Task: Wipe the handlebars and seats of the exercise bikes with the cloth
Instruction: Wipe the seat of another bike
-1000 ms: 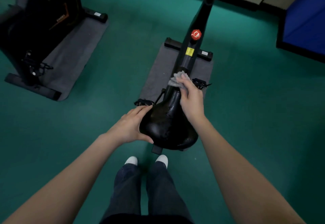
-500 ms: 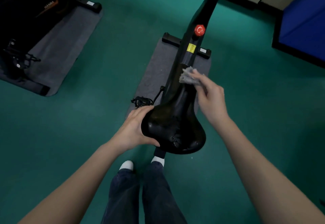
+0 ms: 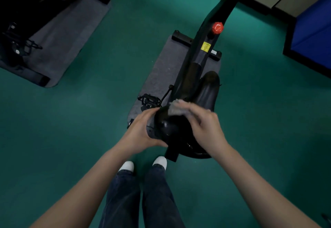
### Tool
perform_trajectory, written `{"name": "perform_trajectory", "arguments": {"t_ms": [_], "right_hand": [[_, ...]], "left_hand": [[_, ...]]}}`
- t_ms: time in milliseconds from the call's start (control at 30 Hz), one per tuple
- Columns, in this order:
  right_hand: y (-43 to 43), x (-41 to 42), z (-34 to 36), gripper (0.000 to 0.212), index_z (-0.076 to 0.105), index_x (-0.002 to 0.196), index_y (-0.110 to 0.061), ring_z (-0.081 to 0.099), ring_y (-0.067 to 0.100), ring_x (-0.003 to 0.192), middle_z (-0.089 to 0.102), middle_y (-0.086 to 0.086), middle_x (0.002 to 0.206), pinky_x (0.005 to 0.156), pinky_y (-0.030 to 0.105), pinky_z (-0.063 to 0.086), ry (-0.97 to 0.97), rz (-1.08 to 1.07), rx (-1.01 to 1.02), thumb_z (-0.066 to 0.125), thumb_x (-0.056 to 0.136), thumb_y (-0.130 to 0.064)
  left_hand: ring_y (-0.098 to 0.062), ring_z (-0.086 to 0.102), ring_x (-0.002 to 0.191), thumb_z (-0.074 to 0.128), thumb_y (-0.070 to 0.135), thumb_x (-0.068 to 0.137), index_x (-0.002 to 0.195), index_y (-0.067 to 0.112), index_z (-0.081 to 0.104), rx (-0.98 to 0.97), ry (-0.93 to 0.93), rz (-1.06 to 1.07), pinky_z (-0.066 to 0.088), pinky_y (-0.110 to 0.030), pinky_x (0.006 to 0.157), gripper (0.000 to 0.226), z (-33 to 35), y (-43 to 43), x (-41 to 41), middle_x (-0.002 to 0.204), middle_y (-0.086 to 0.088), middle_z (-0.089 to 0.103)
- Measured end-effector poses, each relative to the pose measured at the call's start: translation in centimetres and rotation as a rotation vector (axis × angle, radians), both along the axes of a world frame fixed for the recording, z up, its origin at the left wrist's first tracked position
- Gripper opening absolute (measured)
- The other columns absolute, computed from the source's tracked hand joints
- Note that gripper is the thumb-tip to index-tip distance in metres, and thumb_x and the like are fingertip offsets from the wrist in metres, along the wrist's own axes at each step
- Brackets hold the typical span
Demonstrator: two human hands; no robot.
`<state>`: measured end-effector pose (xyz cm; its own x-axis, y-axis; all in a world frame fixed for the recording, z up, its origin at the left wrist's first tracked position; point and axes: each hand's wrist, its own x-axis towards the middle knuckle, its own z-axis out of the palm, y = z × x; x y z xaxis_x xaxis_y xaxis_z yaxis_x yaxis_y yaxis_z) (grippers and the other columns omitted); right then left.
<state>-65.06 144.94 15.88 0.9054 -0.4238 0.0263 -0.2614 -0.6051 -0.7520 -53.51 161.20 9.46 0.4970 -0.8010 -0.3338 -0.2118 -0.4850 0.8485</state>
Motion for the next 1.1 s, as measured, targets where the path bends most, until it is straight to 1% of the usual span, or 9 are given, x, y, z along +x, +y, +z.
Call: {"name": "perform_trajectory", "arguments": {"t_ms": [67, 167, 400, 533, 767, 867, 933, 1033, 1100], "right_hand": [[-0.1, 1.7, 0.3, 0.032, 0.067, 0.114, -0.012, 0.057, 0.008, 0.119, 0.065, -0.001, 0.122, 0.101, 0.021, 0.043, 0.026, 0.005, -0.03, 0.055, 0.09, 0.005], [1.3, 2.3, -0.2, 0.034, 0.07, 0.109, -0.01, 0.059, 0.016, 0.117, 0.069, 0.005, 0.116, 0.103, 0.025, 0.039, 0.071, 0.251, -0.171, 0.058, 0.083, 0.009], [0.0, -2.3, 1.8, 0.023, 0.07, 0.108, -0.004, 0.055, 0.011, 0.123, 0.068, 0.002, 0.116, 0.105, 0.035, 0.043, 0.116, 0.67, 0.007, 0.056, 0.091, 0.002], [-1.2, 0.8, 2.2, 0.025, 0.067, 0.113, -0.002, 0.058, 0.013, 0.12, 0.067, 0.004, 0.118, 0.103, 0.035, 0.046, 0.026, 0.454, -0.004, 0.056, 0.091, 0.002], [0.1, -1.2, 0.5, 0.02, 0.071, 0.104, -0.002, 0.057, 0.015, 0.122, 0.069, 0.005, 0.114, 0.107, 0.037, 0.041, 0.074, 0.65, -0.099, 0.06, 0.088, 0.003], [-0.8, -4.6, 1.3, 0.024, 0.07, 0.109, -0.005, 0.055, 0.012, 0.123, 0.068, 0.001, 0.117, 0.105, 0.038, 0.043, 0.085, 0.615, 0.047, 0.049, 0.096, -0.008], [-2.2, -5.3, 2.1, 0.026, 0.069, 0.11, -0.015, 0.063, 0.011, 0.112, 0.068, -0.007, 0.117, 0.097, 0.033, 0.049, 0.05, 0.444, 0.137, 0.046, 0.098, -0.012], [-5.2, -4.4, 2.0, 0.028, 0.067, 0.109, -0.026, 0.063, -0.003, 0.073, 0.066, -0.01, 0.121, 0.066, 0.011, 0.047, -0.03, 0.072, 0.112, 0.051, 0.095, -0.007], [-5.9, -3.7, 1.1, 0.035, 0.065, 0.109, -0.023, 0.061, -0.009, 0.094, 0.064, -0.001, 0.125, 0.083, 0.01, 0.045, -0.037, -0.018, 0.076, 0.052, 0.093, 0.005]], "left_hand": [[-0.003, 0.037, 0.126, 0.09, 0.043, 0.045, 0.137, 0.023, 0.041, -0.019, 0.007, 0.008, 0.026, -0.021, 0.107, 0.106, -0.3, -0.1, 0.0, 0.133, 0.015, 0.041], [-0.005, 0.04, 0.125, 0.09, 0.044, 0.044, 0.134, 0.02, 0.044, -0.028, 0.032, 0.039, 0.032, -0.026, 0.106, 0.103, -1.0, 0.1, -0.1, 0.132, 0.015, 0.044], [-0.001, 0.04, 0.124, 0.076, 0.056, 0.044, 0.131, 0.038, 0.039, -0.076, 0.079, 0.043, 0.035, -0.031, 0.108, 0.096, -1.3, 0.2, -0.2, 0.127, 0.029, 0.04], [-0.007, 0.04, 0.128, 0.079, 0.067, 0.037, 0.133, 0.028, 0.043, -0.062, 0.099, 0.062, 0.034, -0.037, 0.11, 0.109, -1.3, 0.1, -0.2, 0.134, 0.017, 0.043], [-0.01, 0.043, 0.124, 0.087, 0.032, 0.052, 0.13, 0.032, 0.041, -0.084, 0.042, 0.022, 0.036, -0.04, 0.108, 0.091, -1.2, 0.3, 0.1, 0.128, 0.014, 0.044], [-0.008, 0.036, 0.13, 0.089, 0.045, 0.047, 0.138, 0.023, 0.04, -0.029, -0.019, -0.025, 0.029, -0.033, 0.112, 0.105, -0.8, 0.2, 0.3, 0.137, 0.009, 0.041], [-0.004, 0.027, 0.133, 0.081, 0.06, 0.042, 0.142, 0.024, 0.034, 0.0, -0.046, -0.06, 0.023, -0.033, 0.115, 0.117, -0.1, -0.1, 0.6, 0.142, 0.012, 0.034], [0.0, 0.018, 0.136, 0.074, 0.07, 0.039, 0.145, 0.031, 0.026, 0.002, -0.086, -0.131, 0.018, -0.042, 0.117, 0.122, 1.1, -0.8, 0.8, 0.142, 0.023, 0.024], [0.005, 0.014, 0.134, 0.073, 0.072, 0.039, 0.145, 0.036, 0.025, 0.002, -0.104, -0.187, 0.017, -0.043, 0.116, 0.121, 1.8, -1.6, 0.7, 0.14, 0.029, 0.021]]}}
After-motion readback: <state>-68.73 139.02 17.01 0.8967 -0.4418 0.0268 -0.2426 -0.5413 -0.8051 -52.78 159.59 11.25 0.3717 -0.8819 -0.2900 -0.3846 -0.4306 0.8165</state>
